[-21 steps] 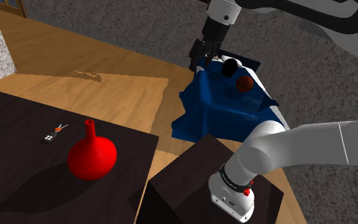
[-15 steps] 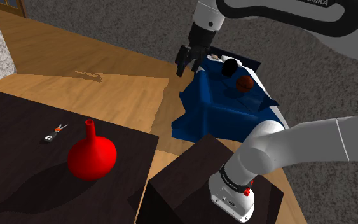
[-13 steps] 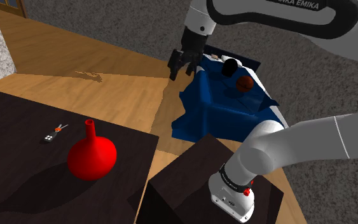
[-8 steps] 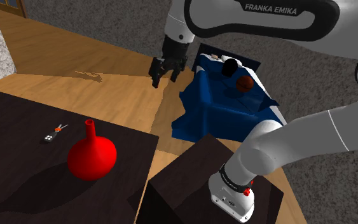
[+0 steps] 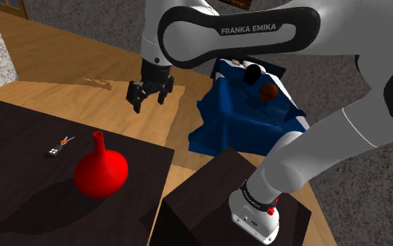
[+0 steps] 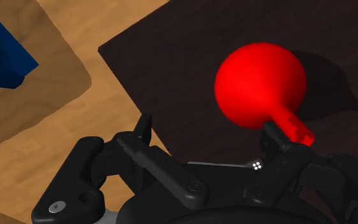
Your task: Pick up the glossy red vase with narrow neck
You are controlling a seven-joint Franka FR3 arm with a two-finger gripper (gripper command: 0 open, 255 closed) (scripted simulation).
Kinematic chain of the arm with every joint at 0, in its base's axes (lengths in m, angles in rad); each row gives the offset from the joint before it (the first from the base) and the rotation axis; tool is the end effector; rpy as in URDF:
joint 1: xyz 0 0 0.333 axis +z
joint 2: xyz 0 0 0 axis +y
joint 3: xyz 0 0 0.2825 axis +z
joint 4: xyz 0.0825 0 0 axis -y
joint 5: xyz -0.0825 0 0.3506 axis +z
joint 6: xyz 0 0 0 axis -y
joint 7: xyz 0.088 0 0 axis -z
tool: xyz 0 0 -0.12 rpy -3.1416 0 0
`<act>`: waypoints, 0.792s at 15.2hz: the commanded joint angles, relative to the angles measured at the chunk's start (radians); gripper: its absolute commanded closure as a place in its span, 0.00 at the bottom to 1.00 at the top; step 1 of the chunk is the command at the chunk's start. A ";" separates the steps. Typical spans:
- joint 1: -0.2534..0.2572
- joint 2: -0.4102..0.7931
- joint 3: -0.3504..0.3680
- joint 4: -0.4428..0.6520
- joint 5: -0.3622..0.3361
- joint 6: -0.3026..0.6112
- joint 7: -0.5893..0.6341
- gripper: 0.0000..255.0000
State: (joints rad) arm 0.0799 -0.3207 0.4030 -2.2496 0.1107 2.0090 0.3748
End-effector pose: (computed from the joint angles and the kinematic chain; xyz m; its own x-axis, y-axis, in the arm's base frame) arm 0.3893 0.2211 0.4566 0.9968 0.0488 0.0625 0.0490 -0.9988 -0.0019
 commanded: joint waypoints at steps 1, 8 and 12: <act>0.002 0.060 0.032 0.025 -0.018 0.036 0.043 0.00; 0.023 0.321 0.131 0.165 -0.157 0.132 0.230 0.00; 0.068 0.485 0.151 0.276 -0.268 0.155 0.343 0.00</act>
State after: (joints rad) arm 0.1350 0.1197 0.5498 -2.0026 -0.1265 2.1561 0.6869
